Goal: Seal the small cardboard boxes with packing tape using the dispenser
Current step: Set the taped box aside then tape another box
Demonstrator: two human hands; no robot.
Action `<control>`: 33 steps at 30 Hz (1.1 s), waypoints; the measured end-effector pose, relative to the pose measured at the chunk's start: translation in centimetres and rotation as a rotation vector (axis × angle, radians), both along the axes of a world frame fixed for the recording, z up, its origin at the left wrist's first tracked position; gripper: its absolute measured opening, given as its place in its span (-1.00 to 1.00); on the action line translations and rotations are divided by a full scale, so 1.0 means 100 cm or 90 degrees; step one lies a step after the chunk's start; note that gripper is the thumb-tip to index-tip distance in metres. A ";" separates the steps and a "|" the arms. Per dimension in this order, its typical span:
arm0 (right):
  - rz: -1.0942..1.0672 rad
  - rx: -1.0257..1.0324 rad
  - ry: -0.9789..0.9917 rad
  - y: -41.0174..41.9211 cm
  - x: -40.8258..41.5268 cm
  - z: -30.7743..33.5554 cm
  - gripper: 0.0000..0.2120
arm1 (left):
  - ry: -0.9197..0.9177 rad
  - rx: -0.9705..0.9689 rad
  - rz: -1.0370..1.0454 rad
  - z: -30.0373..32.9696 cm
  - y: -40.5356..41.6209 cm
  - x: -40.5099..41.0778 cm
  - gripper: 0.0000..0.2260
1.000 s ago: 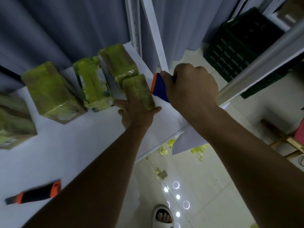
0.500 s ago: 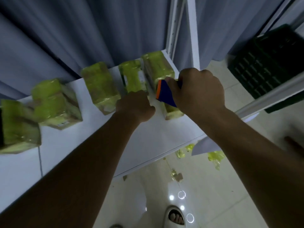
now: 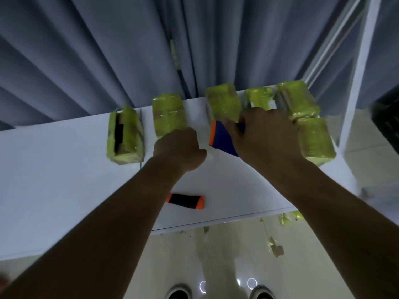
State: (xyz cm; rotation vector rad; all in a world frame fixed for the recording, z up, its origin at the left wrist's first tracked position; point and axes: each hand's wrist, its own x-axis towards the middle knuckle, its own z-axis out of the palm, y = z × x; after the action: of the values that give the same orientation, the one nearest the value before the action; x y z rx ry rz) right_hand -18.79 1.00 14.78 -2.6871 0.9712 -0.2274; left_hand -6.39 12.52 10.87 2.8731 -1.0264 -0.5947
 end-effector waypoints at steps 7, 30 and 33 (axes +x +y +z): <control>0.077 0.005 -0.017 0.068 0.051 0.004 -0.56 | -0.029 -0.025 0.080 0.005 0.084 0.049 -0.68; 0.028 0.024 0.007 0.162 0.158 -0.040 -0.56 | 0.007 -0.106 0.164 -0.083 0.159 0.165 -0.47; 0.003 0.029 0.020 0.165 0.166 -0.047 -0.58 | 0.024 -0.113 0.212 -0.099 0.156 0.171 -0.43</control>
State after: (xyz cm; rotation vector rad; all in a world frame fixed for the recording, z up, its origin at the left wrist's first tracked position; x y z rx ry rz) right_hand -2.16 17.53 10.12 -2.6595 0.9663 -0.1608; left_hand 10.67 28.13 1.02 2.7723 -0.5445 -0.5030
